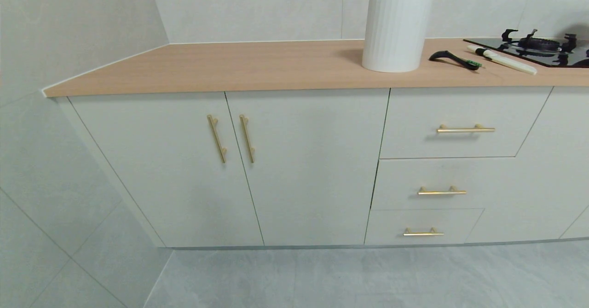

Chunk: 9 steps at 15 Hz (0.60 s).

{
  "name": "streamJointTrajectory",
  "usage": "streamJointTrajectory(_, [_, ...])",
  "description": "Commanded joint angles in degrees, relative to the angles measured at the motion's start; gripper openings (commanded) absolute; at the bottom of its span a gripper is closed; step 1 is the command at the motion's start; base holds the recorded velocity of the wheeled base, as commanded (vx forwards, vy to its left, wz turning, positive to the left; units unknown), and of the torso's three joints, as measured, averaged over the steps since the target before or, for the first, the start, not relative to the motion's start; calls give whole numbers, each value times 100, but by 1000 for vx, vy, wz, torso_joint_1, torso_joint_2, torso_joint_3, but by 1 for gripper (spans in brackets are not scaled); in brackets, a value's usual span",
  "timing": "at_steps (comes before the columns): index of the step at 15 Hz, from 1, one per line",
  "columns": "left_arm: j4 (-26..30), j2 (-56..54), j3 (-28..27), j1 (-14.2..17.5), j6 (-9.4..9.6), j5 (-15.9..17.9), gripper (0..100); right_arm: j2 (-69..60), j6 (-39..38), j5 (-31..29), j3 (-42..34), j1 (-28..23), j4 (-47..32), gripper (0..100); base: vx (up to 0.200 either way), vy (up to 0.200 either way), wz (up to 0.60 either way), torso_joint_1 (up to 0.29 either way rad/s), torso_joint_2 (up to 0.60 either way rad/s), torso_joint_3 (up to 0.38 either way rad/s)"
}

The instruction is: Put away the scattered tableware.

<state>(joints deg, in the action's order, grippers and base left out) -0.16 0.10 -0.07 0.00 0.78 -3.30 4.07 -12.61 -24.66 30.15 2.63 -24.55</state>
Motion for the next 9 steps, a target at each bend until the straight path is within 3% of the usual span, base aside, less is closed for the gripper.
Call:
streamJointTrajectory(1, [-2,-10,7,0,19,-12,100,-381,12,128,-730,-316,21,100,0,0,0,0,0,0])
streamJointTrajectory(4, [-2,-10,7,0,-16,-12,100,-407,364,295,-1494,-307,662,100,0,0,0,0,0,0])
streamJointTrajectory(7, [7,-10,7,0,10,-4,100,-398,812,1262,-2962,-307,2490,100,0,0,0,0,0,0])
streamJointTrajectory(9, [-2,-10,7,0,-52,-4,100,-398,830,1825,-3015,-307,2666,100,0,0,0,0,0,0])
